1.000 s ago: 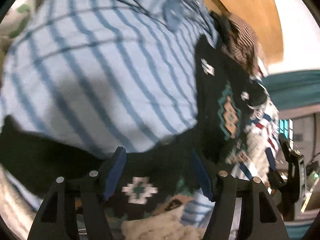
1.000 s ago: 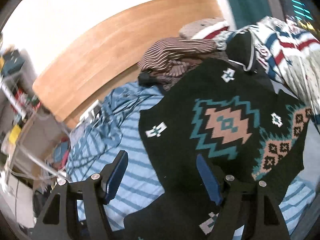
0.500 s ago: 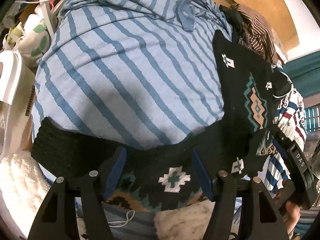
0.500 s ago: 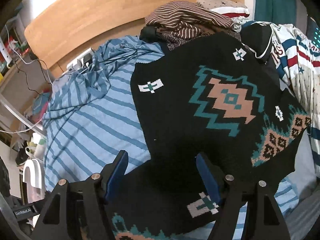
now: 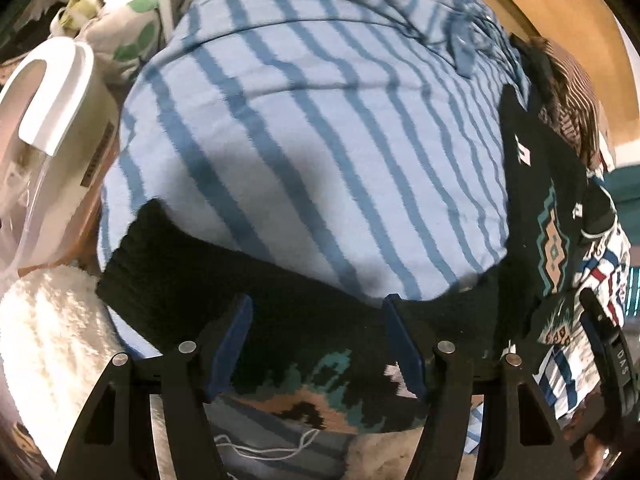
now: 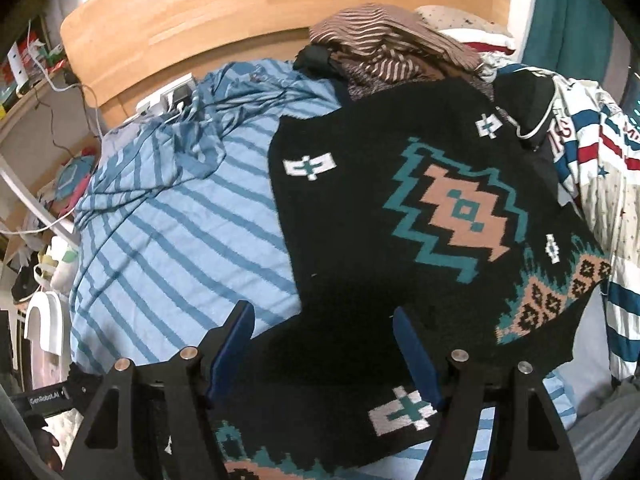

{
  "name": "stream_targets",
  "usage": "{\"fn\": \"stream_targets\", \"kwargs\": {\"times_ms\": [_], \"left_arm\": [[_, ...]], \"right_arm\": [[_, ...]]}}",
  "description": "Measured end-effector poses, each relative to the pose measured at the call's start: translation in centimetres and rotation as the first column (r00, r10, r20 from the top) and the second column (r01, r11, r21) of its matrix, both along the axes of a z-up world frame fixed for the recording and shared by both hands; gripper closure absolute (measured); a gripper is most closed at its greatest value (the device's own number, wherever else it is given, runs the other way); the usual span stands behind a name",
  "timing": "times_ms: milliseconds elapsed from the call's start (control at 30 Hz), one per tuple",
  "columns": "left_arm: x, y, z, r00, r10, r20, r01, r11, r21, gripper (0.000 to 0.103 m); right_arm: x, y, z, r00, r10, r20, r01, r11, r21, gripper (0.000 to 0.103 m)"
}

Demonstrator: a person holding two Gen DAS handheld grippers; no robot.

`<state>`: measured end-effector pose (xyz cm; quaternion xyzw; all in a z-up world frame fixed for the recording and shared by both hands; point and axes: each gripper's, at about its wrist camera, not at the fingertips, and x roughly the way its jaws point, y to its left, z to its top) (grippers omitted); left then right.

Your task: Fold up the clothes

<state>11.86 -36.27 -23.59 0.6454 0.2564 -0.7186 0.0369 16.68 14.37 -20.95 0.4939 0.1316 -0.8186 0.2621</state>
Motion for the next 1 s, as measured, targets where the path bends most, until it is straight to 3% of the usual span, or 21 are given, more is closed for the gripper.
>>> {"fn": "stream_targets", "kwargs": {"times_ms": [167, 400, 533, 767, 867, 967, 1000], "left_arm": [[0.4, -2.7, -0.6, 0.997, 0.070, 0.020, -0.070, 0.997, 0.019, 0.035], [0.6, -5.1, -0.6, 0.993, 0.115, 0.016, -0.116, 0.992, 0.055, 0.035], [0.5, -6.5, -0.1, 0.988, 0.152, 0.019, -0.152, 0.988, -0.010, 0.035], [0.9, -8.5, -1.4, 0.971, 0.223, 0.091, -0.202, 0.960, -0.195, 0.031], [1.3, -8.5, -3.2, 0.967, 0.226, 0.121, -0.209, 0.969, -0.132, 0.028], [1.3, -8.4, -3.0, 0.969, 0.216, 0.118, -0.203, 0.972, -0.117, 0.028], [1.3, -8.4, -2.9, 0.970, 0.213, 0.120, -0.200, 0.974, -0.109, 0.034]], "right_arm": [[0.4, -1.1, -0.8, 0.999, 0.026, 0.031, -0.026, 1.000, -0.003, 0.027], [2.1, -5.9, -0.8, 0.973, 0.218, 0.077, -0.209, 0.972, -0.106, 0.026], [3.8, -7.8, -1.6, 0.958, 0.280, 0.059, -0.279, 0.960, -0.023, 0.026], [4.4, -8.1, -1.8, 0.947, 0.311, 0.080, -0.310, 0.950, -0.018, 0.025], [4.3, -8.1, -1.8, 0.946, 0.311, 0.089, -0.310, 0.950, -0.030, 0.024], [4.2, -8.1, -2.0, 0.947, 0.308, 0.094, -0.308, 0.951, -0.021, 0.024], [4.2, -8.1, -2.1, 0.946, 0.309, 0.100, -0.308, 0.951, -0.021, 0.024]]}}
